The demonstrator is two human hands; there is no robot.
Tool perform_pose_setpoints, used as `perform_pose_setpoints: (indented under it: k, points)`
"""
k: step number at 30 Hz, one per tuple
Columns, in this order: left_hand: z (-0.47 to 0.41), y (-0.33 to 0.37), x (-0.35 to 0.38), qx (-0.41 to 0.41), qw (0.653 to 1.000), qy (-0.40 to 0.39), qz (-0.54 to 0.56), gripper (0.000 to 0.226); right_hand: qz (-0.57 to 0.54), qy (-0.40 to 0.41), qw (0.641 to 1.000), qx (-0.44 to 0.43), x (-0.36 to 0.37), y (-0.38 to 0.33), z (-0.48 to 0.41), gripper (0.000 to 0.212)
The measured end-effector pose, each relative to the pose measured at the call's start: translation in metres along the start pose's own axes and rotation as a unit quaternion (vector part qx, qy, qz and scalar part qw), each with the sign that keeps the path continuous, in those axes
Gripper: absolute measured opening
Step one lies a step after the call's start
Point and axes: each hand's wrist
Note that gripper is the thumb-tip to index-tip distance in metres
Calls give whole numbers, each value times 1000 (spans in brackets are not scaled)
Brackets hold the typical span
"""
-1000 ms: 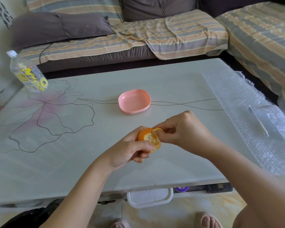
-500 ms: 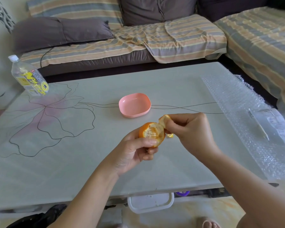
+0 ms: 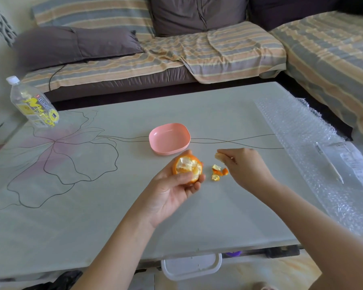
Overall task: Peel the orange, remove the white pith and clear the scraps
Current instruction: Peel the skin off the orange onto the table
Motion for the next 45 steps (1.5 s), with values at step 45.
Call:
perform_pose_setpoints:
  k: [45]
  points:
    - [8,-23,3,155,905,73,-390,31,-129,-58,980,-140,-9,-35,37,22]
Point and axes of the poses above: each hand's wrist, its own z-axis away from the middle knuckle, its own x-axis out of the palm, y = z × x, and after that the axes turned 3 degrees about y, right-handed
